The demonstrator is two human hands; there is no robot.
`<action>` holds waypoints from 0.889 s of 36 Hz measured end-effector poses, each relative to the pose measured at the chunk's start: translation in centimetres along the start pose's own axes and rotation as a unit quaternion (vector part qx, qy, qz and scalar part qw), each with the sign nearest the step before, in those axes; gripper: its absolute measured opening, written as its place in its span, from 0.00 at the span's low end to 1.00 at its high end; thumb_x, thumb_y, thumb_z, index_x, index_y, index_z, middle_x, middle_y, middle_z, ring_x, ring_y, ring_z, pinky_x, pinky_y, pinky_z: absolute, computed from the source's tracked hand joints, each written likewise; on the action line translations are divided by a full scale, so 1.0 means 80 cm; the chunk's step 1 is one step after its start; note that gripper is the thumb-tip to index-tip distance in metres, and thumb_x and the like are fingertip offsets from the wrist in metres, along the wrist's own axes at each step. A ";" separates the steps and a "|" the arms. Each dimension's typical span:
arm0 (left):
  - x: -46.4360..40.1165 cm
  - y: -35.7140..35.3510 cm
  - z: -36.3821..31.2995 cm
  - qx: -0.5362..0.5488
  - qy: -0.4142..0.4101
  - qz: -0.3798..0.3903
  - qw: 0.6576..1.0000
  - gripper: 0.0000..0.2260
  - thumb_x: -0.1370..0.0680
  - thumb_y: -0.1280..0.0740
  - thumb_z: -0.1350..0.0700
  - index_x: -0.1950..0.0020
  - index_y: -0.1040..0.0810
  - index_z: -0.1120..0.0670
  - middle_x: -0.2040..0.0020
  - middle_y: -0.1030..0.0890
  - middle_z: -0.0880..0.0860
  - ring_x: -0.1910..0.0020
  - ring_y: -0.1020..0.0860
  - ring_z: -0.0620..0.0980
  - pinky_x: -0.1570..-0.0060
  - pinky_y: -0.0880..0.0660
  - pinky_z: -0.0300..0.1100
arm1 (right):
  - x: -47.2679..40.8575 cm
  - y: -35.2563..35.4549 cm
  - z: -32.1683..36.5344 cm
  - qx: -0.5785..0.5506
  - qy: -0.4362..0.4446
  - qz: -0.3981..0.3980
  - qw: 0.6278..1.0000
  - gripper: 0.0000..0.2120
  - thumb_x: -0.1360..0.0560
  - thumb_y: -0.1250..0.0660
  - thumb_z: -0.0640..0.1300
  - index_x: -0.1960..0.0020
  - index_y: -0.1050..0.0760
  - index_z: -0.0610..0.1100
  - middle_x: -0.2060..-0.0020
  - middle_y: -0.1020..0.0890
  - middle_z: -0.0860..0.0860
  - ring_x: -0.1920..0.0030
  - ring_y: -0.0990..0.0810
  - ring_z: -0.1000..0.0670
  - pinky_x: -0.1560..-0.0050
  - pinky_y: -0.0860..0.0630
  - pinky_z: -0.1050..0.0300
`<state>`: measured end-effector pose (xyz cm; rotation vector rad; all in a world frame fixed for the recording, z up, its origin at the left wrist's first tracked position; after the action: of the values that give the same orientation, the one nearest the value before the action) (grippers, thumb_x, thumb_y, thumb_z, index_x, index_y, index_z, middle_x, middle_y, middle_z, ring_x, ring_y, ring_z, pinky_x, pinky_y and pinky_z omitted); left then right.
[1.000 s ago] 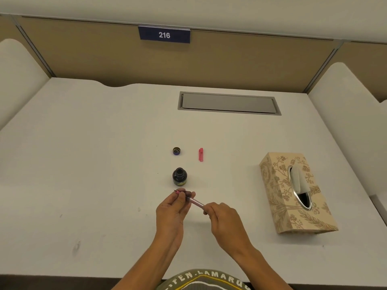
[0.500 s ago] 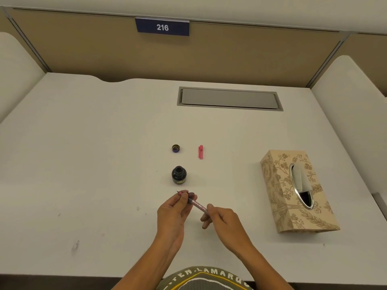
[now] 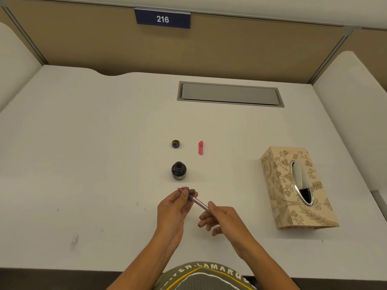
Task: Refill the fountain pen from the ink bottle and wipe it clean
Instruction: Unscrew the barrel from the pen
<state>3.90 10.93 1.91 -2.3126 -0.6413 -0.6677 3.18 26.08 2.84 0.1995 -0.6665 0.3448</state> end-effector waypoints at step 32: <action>0.004 0.000 -0.003 -0.016 -0.010 0.003 1.000 0.08 0.23 0.34 0.63 0.46 0.20 0.64 0.53 0.15 0.60 0.50 0.16 0.56 0.40 0.24 0.51 | 0.002 -0.007 -0.007 -0.045 -0.030 0.022 0.998 0.30 0.18 0.50 0.60 0.55 0.15 0.43 0.67 0.20 0.47 0.71 0.28 0.53 0.66 0.32 0.59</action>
<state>4.11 10.82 2.29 -2.3531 -0.6359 -0.6581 3.81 25.72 2.49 0.1097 -0.7442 0.3508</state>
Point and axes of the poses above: each hand's wrist, its own x-axis away from the middle knuckle, its own y-axis out of the back of the hand, z = x × y, the point moved 2 cm from there along -x, towards the middle knuckle
